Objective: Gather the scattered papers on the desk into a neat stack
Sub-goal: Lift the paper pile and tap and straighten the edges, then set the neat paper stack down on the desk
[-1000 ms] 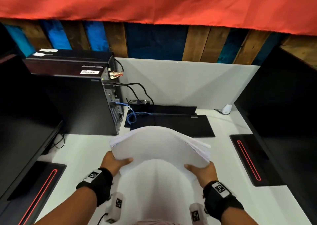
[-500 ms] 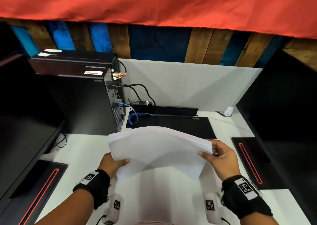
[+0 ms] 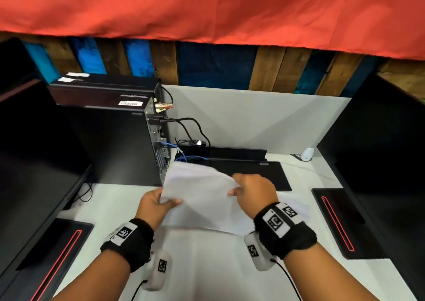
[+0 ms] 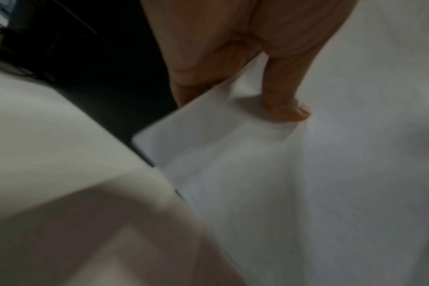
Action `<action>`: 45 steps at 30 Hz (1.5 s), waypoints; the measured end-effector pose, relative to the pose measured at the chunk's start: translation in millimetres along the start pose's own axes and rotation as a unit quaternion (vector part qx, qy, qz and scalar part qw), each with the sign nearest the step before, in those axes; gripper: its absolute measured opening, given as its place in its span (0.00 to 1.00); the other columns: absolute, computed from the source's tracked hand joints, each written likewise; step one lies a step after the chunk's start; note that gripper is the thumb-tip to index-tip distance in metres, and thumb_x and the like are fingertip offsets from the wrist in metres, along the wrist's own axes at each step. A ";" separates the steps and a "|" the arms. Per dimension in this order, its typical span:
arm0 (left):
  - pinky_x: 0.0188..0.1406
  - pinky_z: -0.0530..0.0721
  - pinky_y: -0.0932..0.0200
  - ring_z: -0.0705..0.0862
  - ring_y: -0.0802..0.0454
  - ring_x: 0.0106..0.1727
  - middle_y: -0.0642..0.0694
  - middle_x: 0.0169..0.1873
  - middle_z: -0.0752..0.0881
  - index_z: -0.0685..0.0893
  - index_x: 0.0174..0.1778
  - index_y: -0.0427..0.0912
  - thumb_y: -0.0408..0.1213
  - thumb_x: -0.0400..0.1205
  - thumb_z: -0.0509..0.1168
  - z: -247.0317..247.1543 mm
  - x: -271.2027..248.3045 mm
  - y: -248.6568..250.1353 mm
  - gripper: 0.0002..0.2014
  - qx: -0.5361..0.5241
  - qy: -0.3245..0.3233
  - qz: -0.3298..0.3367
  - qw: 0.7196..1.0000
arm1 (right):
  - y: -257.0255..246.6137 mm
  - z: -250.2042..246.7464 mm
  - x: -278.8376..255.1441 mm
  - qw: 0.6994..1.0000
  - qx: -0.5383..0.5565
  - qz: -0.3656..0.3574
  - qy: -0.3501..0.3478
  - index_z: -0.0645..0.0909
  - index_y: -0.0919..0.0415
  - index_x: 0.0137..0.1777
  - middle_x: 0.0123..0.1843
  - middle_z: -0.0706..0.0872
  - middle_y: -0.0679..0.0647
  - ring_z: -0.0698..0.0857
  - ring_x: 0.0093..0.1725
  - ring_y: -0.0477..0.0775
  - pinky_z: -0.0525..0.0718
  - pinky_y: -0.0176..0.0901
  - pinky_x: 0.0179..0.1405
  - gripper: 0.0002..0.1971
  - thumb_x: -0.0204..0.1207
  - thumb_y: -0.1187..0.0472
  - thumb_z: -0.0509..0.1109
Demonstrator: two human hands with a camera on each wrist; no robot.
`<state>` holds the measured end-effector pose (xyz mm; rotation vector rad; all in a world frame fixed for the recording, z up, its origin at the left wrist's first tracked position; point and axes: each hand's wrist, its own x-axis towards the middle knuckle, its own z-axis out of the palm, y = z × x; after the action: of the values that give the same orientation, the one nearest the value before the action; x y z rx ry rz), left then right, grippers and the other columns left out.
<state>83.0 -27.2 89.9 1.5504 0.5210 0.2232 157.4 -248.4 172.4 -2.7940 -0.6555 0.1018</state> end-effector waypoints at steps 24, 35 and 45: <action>0.53 0.84 0.54 0.87 0.43 0.55 0.47 0.48 0.89 0.80 0.61 0.37 0.19 0.75 0.69 54.5 -7.5 -20.3 0.19 -0.032 -0.058 -0.029 0.997 | 58.7 65.4 -38.0 0.775 0.594 0.172 0.131 0.74 0.58 0.68 0.56 0.87 0.51 0.85 0.53 0.43 0.83 0.25 0.41 0.25 0.72 0.74 0.73; 0.59 0.76 0.56 0.81 0.47 0.57 0.44 0.54 0.83 0.76 0.69 0.38 0.20 0.79 0.63 74.1 -5.8 -28.0 0.22 0.079 -0.023 -0.037 0.996 | 72.1 88.0 -29.3 0.860 0.442 0.210 0.147 0.70 0.64 0.70 0.58 0.82 0.57 0.81 0.62 0.59 0.72 0.36 0.57 0.17 0.83 0.71 0.57; 0.50 0.71 0.62 0.80 0.46 0.53 0.43 0.51 0.81 0.74 0.55 0.34 0.38 0.86 0.57 159.6 -31.0 -36.2 0.10 0.216 -0.146 -0.028 0.965 | 163.8 61.4 -61.7 0.889 0.294 0.340 0.092 0.68 0.72 0.71 0.62 0.82 0.68 0.81 0.64 0.64 0.75 0.44 0.62 0.18 0.80 0.73 0.56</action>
<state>121.3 -184.4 50.3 1.9484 0.3935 -0.1765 164.2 -402.1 68.7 -2.2580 0.3754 0.1382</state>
